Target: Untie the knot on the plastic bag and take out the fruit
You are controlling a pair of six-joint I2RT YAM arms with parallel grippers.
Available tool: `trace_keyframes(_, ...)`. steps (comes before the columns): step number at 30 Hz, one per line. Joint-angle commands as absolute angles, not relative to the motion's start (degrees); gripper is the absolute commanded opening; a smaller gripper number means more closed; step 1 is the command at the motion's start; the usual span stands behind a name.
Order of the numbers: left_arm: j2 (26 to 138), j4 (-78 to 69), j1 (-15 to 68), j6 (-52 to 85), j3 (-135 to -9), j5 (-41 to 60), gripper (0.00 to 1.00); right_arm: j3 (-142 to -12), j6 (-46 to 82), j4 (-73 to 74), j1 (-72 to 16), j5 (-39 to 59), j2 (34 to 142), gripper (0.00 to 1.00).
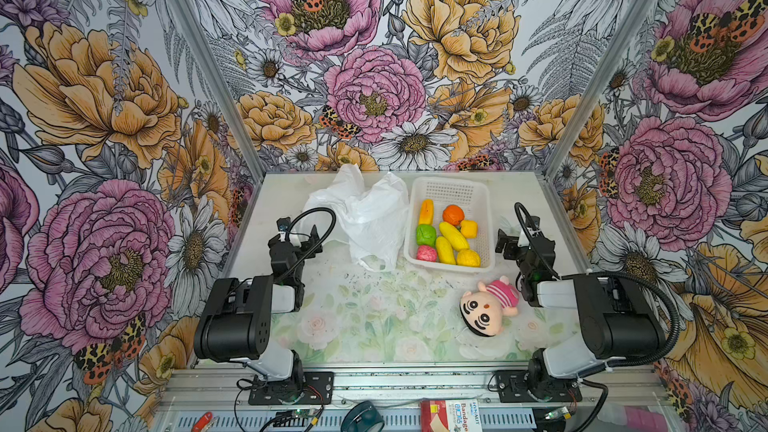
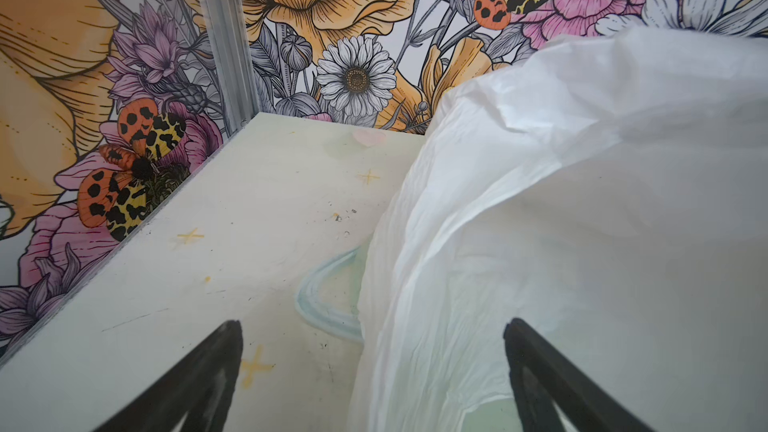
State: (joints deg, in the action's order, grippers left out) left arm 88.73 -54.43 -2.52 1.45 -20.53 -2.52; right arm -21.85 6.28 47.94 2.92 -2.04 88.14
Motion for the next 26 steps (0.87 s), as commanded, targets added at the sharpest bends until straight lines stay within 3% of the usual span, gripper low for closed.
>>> trace_keyframes(1, 88.81, -53.70, -1.67, -0.74, -21.71, 0.00, 0.99, -22.24, 5.32, 50.30, 2.61, -1.45, 88.07, 0.99)
trace_keyframes(26, 88.69, -53.66, -1.04, -1.16, -21.60, -1.13, 0.99, -22.51, 4.92, 49.86, 1.97, -2.20, 88.15, 1.00)
